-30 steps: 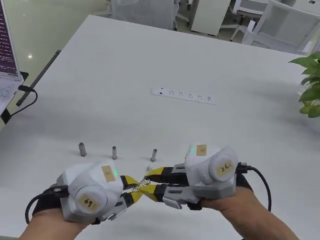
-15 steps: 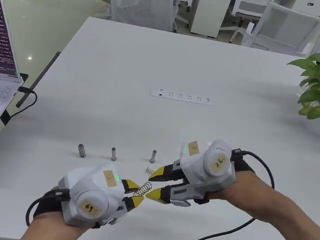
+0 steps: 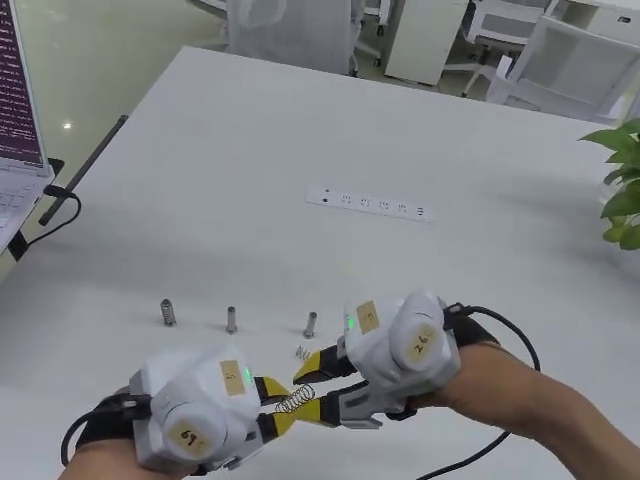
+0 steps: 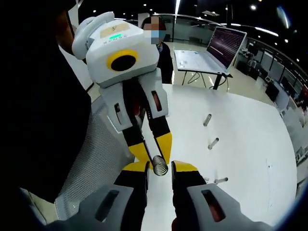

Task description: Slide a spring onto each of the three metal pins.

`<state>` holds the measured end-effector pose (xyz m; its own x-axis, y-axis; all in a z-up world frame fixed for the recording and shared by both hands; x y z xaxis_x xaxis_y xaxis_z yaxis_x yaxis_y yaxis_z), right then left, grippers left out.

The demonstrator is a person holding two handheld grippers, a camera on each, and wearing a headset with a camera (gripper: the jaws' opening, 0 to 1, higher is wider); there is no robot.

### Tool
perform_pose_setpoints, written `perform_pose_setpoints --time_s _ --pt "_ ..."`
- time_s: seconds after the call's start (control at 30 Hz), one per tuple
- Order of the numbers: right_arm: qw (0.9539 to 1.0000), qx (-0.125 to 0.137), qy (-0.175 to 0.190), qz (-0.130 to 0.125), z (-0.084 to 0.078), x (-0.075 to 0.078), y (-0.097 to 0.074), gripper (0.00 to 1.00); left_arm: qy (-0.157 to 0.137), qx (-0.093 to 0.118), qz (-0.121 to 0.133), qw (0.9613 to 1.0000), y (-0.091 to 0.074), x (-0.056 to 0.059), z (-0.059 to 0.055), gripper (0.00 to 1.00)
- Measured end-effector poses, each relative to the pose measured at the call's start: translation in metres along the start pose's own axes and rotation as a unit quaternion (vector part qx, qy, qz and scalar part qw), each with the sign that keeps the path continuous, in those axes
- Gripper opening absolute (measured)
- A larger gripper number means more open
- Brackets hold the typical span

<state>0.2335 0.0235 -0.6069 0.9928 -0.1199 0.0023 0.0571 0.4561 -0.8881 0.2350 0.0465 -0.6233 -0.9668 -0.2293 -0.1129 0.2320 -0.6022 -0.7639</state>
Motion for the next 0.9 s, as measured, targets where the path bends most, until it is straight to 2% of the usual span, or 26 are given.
perform_pose_setpoints --time_s 0.07,0.13,0.27,0.37,0.6,0.77,0.9 --pt "0.9999 -0.007 -0.014 0.002 0.0 -0.001 0.002 0.09 0.004 -0.001 -0.001 1.0 0.0 0.0 0.0 0.02" --pt "0.9998 -0.013 -0.014 0.008 0.0 -0.002 0.003 0.09 0.014 -0.007 0.0 0.9999 0.0 0.0 -0.001 0.02" --pt "0.9997 -0.014 -0.019 0.011 0.001 -0.002 0.003 0.09 0.007 -0.005 -0.002 1.0 0.0 0.0 -0.003 0.02" --pt "0.9998 -0.012 -0.016 0.01 0.001 -0.001 0.004 0.08 -0.008 0.002 -0.004 1.0 -0.001 -0.002 -0.004 0.02" --pt "0.9999 -0.006 -0.011 0.011 0.002 -0.002 0.004 0.08 -0.021 0.009 -0.011 0.9997 -0.003 -0.002 -0.005 0.03" --pt "0.9999 0.008 0.009 0.004 0.004 0.002 0.003 0.08 -0.059 0.026 -0.01 0.9978 -0.008 -0.009 -0.007 0.04" --pt "0.9995 0.015 0.026 -0.006 0.003 0.01 -0.001 0.08 -0.074 0.024 0.001 0.997 -0.012 -0.017 -0.014 0.05"
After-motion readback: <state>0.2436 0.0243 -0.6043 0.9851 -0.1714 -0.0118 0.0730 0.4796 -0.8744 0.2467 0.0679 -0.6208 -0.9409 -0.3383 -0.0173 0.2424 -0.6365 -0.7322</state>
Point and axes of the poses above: the centre of the closed fingertips' face, and the gripper's own axes: y roughly forward along the fingers, x roughly to its right, z roughly out of its top, the point moved 3 cm from there along -y, roughly backward along the fingers, and after that the axes turned 14 degrees about -x, right-handed, at the moved point
